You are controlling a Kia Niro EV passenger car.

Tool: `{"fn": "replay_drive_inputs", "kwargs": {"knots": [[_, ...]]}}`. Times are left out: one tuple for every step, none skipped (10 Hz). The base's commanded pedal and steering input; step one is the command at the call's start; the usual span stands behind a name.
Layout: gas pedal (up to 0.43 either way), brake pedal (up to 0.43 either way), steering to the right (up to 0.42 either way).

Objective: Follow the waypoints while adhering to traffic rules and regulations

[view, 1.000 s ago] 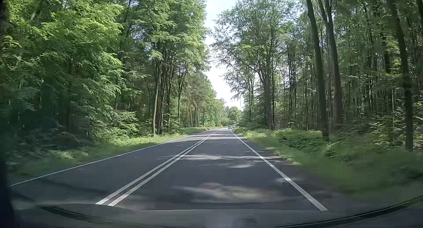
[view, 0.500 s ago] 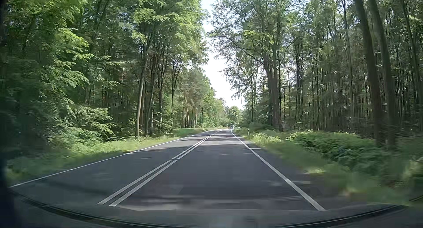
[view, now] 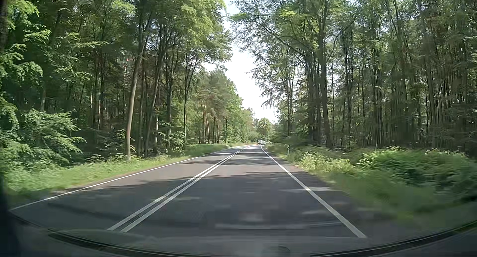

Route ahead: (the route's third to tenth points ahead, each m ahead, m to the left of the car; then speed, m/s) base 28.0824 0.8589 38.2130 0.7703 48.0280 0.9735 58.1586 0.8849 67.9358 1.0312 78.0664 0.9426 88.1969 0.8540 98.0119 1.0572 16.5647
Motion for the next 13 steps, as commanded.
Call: {"fn": "replay_drive_inputs", "kwargs": {"knots": [[0.130,0.037,-0.001],[0.130,0.030,-0.001],[0.130,0.037,-0.001],[0.130,0.037,-0.001],[0.130,0.037,-0.001],[0.130,0.037,-0.001],[0.130,0.037,-0.001],[0.130,0.037,-0.001],[0.130,0.037,-0.001],[0.130,0.030,-0.001],[0.130,0.037,-0.001],[0.130,0.037,-0.001],[0.130,0.037,-0.001]]}}
